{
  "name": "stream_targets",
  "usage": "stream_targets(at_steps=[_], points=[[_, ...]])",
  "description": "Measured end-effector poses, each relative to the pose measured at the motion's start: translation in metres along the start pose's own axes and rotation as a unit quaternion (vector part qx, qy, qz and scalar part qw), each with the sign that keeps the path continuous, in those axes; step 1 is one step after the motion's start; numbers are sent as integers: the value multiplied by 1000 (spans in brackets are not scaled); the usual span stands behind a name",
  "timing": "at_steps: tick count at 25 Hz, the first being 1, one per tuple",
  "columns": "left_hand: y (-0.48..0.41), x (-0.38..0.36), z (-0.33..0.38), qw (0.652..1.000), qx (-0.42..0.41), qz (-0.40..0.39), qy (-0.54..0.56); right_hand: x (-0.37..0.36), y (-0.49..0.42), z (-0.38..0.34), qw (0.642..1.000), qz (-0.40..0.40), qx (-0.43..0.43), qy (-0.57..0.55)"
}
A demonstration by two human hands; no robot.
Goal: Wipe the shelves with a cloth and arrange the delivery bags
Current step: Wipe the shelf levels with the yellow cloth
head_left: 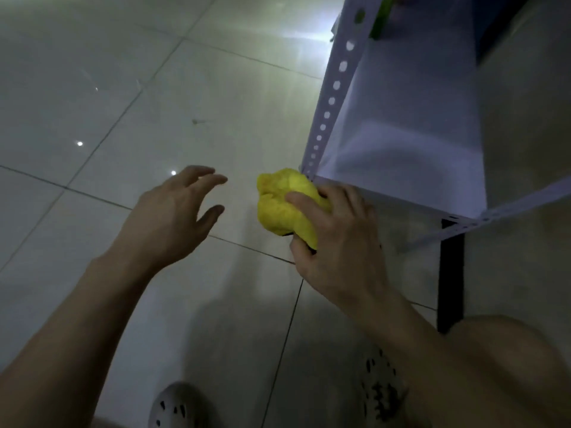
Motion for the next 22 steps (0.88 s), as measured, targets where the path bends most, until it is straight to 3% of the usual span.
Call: stream_targets(at_steps=[3, 6, 10, 16, 22], points=[[12, 4, 0, 995, 68, 17, 72, 2, 1, -2, 1000, -26, -17, -4], [53, 23, 23, 987, 112, -23, 109, 24, 18, -14, 997, -76, -13, -26], [111, 108, 54, 982, 145, -68, 98, 108, 47, -37, 992, -102, -51, -55], [101, 295, 92, 983, 135, -97, 77, 287, 25, -81, 991, -95, -83, -39], [47, 457, 120, 997, 11, -72, 21, 433, -35, -126, 990, -11, -138, -38]])
Point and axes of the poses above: each hand's wrist, its own y-axis away from the middle knuckle, its own x-axis out of the back of the hand, z = x × y, the point moved 5 cm from there along -y, towards the middle knuckle, and after that the axes turned 2 degrees about -z, right-handed, at the moved point
